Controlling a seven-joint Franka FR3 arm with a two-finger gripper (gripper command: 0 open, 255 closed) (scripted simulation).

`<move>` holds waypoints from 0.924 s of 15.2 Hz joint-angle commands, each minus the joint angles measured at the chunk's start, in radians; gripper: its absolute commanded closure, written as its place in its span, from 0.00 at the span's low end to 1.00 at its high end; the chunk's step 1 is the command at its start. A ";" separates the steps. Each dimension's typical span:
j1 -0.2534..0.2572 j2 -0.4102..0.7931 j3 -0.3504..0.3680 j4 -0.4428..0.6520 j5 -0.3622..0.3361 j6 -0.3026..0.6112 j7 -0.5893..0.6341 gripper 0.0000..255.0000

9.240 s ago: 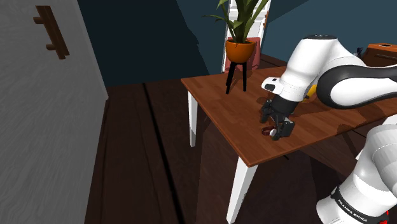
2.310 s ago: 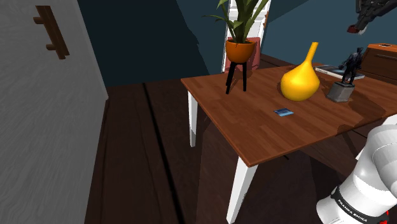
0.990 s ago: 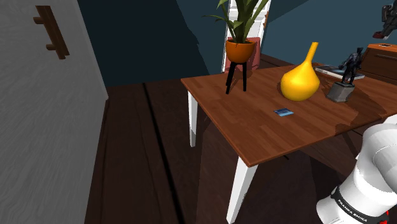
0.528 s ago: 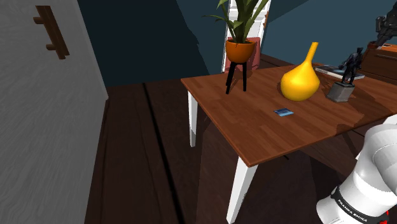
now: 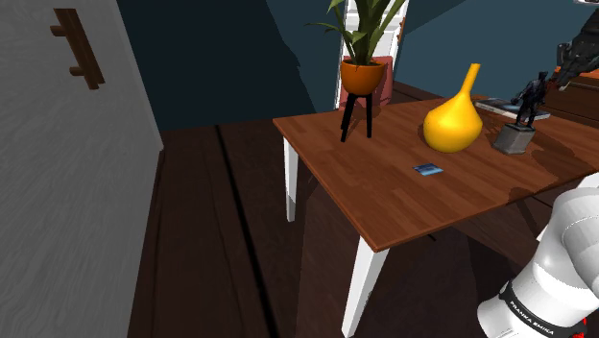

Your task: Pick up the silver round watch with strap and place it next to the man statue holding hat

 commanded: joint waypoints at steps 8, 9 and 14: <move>-0.040 -0.067 -0.016 -0.155 -0.039 0.093 0.023 1.00; -0.044 -0.074 -0.019 -0.171 -0.044 0.103 0.025 1.00; -0.061 -0.104 -0.037 -0.247 -0.068 0.153 0.036 1.00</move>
